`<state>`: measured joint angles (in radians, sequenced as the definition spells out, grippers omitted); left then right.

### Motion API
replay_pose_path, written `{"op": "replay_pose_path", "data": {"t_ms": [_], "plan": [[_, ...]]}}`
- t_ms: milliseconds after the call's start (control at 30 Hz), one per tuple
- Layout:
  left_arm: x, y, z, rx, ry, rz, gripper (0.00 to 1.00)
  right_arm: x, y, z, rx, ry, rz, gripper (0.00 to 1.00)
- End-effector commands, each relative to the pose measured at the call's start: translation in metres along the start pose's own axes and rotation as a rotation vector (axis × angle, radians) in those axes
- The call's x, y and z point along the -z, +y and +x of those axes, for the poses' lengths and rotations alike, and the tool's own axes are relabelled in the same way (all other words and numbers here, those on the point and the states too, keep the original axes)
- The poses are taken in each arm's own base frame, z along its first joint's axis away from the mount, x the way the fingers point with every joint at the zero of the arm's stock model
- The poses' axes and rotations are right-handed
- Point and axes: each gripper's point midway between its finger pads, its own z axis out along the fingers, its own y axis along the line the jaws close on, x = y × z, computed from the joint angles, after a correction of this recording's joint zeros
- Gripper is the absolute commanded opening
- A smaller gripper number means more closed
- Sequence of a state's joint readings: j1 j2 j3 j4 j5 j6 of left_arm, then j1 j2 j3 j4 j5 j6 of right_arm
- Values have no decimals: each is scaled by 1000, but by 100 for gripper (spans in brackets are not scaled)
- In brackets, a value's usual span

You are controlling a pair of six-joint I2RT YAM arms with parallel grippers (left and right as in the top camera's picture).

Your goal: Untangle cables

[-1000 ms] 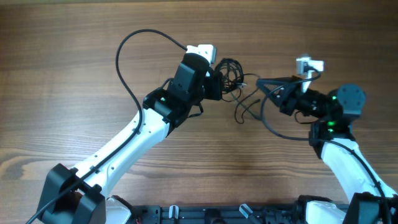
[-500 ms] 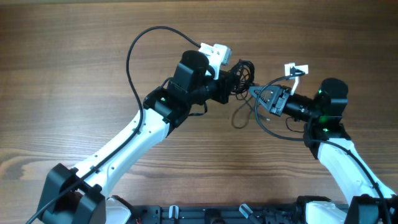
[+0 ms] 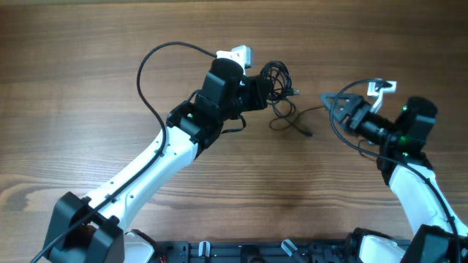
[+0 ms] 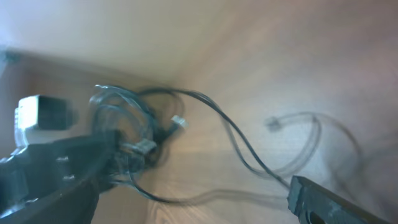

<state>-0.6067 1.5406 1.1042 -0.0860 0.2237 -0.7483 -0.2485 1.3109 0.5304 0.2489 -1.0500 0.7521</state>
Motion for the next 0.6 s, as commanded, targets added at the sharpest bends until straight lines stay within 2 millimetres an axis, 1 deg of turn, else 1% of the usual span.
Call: {"op": "replay_pose_path", "data": {"t_ms": [0, 67, 133, 167, 233, 267, 300, 367, 433, 467, 500, 533, 567], "plan": [[4, 5, -17, 401, -87, -32, 4, -5, -21, 12, -51, 5, 115, 100], [4, 6, -17, 530, -94, -29, 4, -11, -20, 25, -96, 51, 117, 99], [5, 7, -18, 661, -101, -26, 4, -15, -18, 29, -178, 59, 122, 100], [5, 9, -20, 728, -117, -28, 4, -16, -12, 29, -192, 65, 93, 100], [5, 11, -22, 860, -138, -27, 4, -16, 11, 30, -135, 109, -16, 100], [5, 11, -22, 930, -140, -22, 4, -14, 22, 33, -156, 142, -65, 100], [5, 11, -22, 966, -141, -20, 4, -12, 28, 35, -182, 157, -83, 100], [5, 11, -22, 966, -141, -20, 4, -8, 37, 38, -295, 184, -103, 100], [5, 11, -22, 967, -141, -20, 4, -8, 49, 50, -453, 268, -127, 100], [5, 11, -22, 966, -141, -20, 4, -12, 54, 61, -499, 316, -123, 100], [5, 11, -22, 966, -141, -20, 4, -23, 57, 74, -520, 346, -99, 100], [5, 11, -22, 966, -141, -20, 4, -30, 56, 79, -530, 338, -71, 100], [5, 11, -22, 966, -140, -20, 4, -41, 49, 83, -573, 307, -14, 100]]}}
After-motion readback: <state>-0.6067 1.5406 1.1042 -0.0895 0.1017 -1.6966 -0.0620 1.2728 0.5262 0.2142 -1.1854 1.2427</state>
